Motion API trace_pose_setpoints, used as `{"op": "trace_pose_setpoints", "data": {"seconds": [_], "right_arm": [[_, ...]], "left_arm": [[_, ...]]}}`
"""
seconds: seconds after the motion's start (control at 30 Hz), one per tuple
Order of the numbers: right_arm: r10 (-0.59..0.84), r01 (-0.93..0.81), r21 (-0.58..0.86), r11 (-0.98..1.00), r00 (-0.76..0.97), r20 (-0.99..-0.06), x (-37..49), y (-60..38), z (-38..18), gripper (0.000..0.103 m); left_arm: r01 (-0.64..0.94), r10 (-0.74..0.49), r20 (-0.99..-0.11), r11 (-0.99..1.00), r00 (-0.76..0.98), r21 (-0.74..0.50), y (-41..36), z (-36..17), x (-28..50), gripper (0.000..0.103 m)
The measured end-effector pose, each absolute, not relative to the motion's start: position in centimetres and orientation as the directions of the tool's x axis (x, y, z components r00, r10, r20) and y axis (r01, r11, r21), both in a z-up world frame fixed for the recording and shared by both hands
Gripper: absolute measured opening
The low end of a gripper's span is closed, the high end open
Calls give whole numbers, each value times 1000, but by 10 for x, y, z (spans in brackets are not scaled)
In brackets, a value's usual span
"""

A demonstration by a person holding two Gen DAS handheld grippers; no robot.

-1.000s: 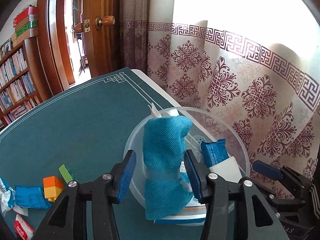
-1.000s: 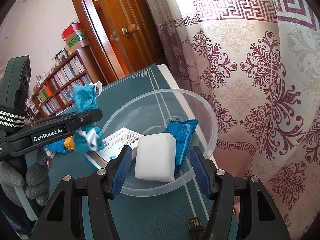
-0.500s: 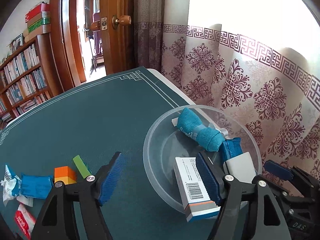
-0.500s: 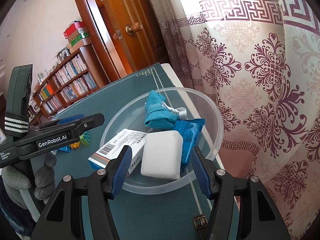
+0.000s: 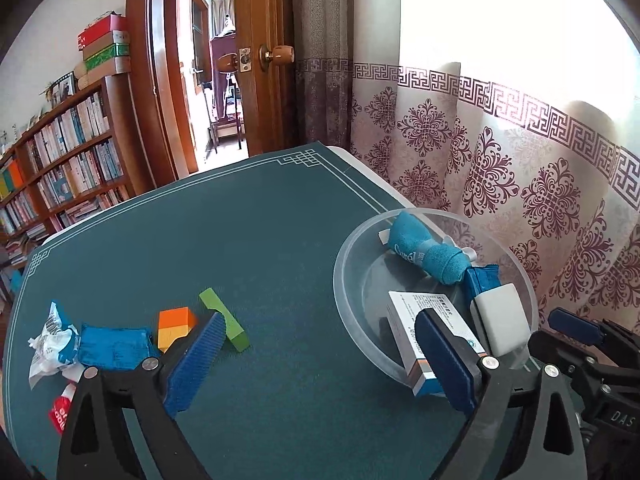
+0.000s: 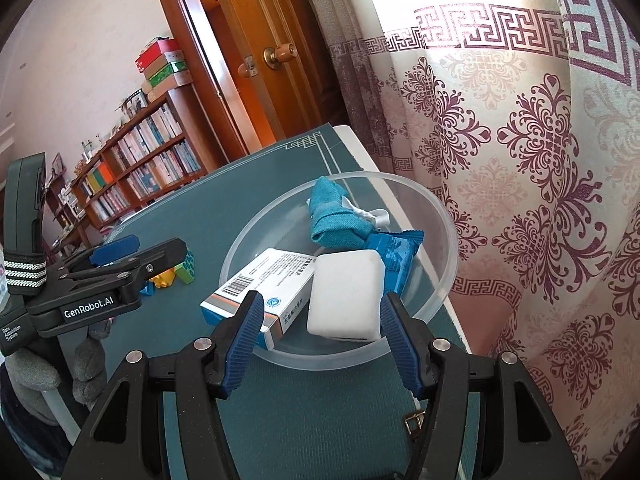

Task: Organize objects
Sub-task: 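Withdraw both grippers and move the left toward the red glue packet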

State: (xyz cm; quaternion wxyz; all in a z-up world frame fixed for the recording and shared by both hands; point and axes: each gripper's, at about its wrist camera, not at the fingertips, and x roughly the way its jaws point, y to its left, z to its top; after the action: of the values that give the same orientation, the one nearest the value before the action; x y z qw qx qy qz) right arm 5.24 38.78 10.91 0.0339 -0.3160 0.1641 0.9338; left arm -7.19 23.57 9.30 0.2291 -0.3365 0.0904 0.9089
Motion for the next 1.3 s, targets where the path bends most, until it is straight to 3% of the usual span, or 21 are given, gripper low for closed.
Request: {"op": "trace_pose_setpoints", "data": {"seconds": [0.7, 1.3], "right_arm": [[-120, -49, 255, -966, -785, -608, 41, 318, 122, 63], [-225, 96, 227, -969, -719, -657, 17, 230, 107, 64]], "left_arm": [[-336, 253, -637, -942, -728, 10, 155, 88, -59, 102], [-147, 109, -661, -989, -743, 2, 34, 61, -65, 102]]}}
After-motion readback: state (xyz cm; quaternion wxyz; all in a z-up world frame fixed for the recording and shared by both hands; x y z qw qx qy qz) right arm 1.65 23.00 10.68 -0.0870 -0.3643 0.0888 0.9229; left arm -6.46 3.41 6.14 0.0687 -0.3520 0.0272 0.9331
